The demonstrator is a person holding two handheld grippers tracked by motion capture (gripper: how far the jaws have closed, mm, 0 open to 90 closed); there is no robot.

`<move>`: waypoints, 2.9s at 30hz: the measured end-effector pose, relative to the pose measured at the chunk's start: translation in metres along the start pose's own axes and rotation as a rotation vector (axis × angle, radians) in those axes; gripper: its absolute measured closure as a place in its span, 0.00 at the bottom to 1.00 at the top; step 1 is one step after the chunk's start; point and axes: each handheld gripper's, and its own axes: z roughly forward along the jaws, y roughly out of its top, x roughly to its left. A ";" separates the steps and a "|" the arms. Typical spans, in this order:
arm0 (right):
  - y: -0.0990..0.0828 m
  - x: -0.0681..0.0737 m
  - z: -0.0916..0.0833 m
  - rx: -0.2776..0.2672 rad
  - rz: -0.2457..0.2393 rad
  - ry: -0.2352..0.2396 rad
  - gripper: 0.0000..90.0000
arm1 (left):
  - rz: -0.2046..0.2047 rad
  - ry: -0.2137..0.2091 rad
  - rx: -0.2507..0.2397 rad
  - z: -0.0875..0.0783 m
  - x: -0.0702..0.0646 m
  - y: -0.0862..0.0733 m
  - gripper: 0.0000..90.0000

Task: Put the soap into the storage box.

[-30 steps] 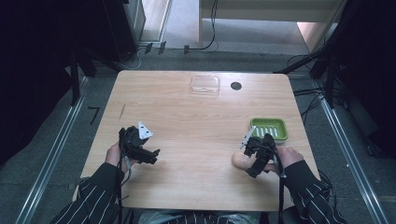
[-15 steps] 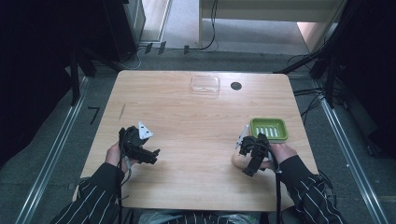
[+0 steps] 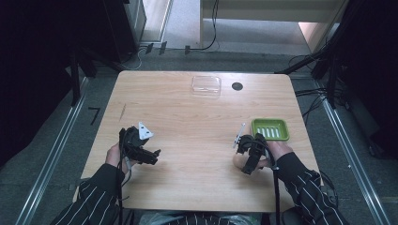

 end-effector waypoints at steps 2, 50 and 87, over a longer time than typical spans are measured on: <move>0.001 0.000 0.000 -0.001 -0.006 -0.004 0.04 | 0.001 0.000 0.000 0.000 0.000 0.000 0.00; 0.004 0.004 0.006 0.025 -0.009 0.003 0.37 | 0.006 0.000 0.006 0.000 0.000 0.000 0.00; -0.006 0.001 -0.018 -0.007 -0.017 -0.059 0.37 | 0.008 0.002 0.007 0.000 0.000 0.000 0.00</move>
